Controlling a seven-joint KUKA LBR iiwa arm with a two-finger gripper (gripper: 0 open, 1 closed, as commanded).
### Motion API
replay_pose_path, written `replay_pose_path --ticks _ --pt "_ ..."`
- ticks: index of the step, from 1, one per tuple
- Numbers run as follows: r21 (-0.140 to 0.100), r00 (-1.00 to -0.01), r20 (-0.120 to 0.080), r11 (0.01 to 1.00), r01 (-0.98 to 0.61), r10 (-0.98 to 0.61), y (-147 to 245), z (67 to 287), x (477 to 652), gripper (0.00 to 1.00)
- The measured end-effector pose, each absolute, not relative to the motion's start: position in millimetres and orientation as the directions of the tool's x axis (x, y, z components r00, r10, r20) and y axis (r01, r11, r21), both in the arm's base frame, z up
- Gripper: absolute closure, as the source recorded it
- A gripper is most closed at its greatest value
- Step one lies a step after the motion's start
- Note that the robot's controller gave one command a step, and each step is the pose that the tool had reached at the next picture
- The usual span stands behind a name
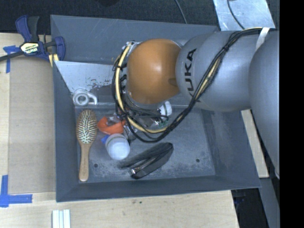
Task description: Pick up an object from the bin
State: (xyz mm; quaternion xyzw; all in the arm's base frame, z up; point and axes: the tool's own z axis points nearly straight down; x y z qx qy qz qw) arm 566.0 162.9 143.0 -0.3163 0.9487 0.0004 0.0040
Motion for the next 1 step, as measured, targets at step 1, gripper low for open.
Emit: replay_pose_path --ticks 1 --pt "-0.002 -0.800 -0.009 0.800 -0.600 -0.600 163.0 161.2 566.2 1.00"
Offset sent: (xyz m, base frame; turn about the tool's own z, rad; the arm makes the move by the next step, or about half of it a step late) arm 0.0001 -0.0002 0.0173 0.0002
